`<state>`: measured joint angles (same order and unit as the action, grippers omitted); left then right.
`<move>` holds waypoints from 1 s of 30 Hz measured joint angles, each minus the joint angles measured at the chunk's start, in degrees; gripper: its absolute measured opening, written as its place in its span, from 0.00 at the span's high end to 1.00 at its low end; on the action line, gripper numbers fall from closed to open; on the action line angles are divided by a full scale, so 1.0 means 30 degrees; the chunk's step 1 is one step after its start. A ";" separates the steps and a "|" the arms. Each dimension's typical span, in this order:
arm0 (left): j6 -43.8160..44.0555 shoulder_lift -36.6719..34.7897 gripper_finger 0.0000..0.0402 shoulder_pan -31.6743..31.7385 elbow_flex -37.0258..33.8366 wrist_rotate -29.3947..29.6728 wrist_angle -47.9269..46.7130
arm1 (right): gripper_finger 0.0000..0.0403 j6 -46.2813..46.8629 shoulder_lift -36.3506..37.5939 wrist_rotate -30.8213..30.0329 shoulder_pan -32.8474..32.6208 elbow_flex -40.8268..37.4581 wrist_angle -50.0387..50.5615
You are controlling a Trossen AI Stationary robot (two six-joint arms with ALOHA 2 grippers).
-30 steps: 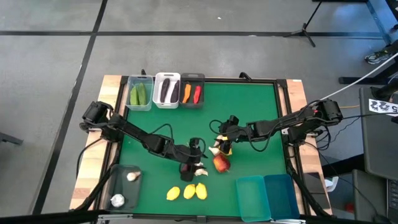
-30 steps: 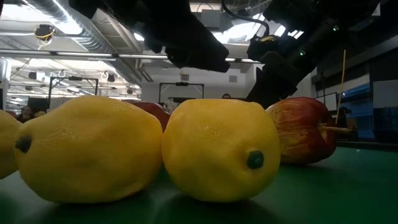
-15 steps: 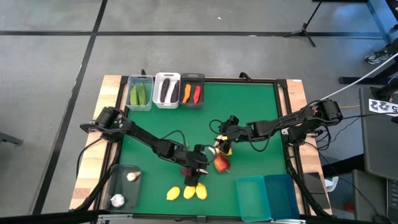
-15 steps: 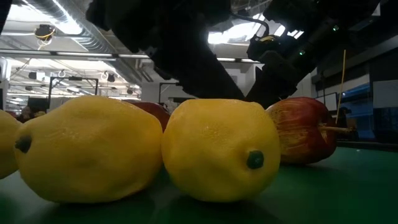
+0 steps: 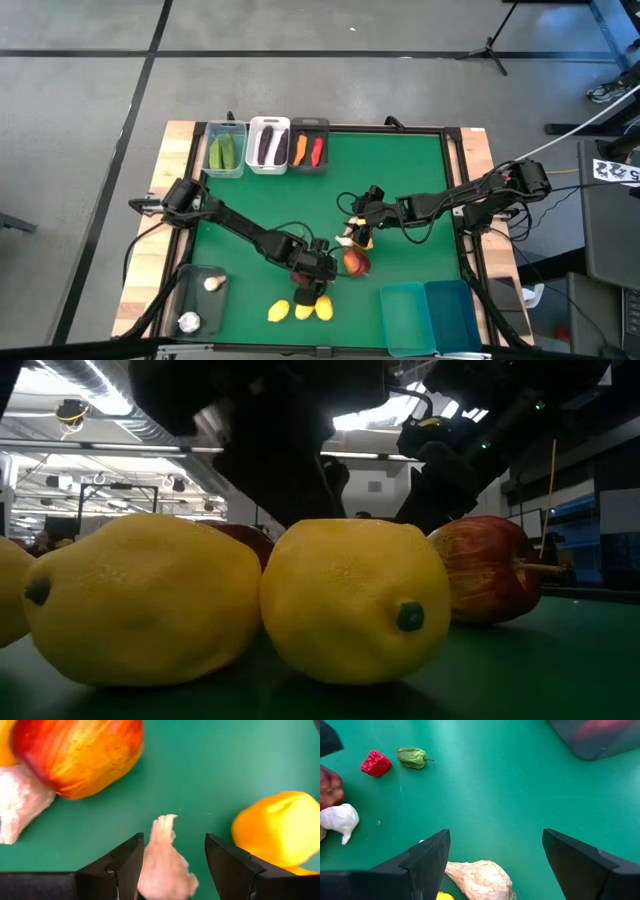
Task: Sort produce into baskets
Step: Put the white garlic into the bottom black bin
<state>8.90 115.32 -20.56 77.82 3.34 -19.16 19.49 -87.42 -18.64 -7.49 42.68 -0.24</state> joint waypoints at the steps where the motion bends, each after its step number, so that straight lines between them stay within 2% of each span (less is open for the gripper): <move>1: -0.0024 0.0011 0.49 -0.0055 0.0150 -0.0001 -0.0091 | 0.21 0.0000 0.0000 -0.0004 0.0001 0.0000 0.0002; 30: 0.0000 0.0482 0.49 0.0389 0.0227 -0.0543 0.0968 | 0.21 -0.0007 0.0000 0.0002 0.0003 0.0000 0.0002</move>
<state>8.90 116.76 -19.40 78.50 1.71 -16.26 19.46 -87.42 -18.63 -7.49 42.68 -0.23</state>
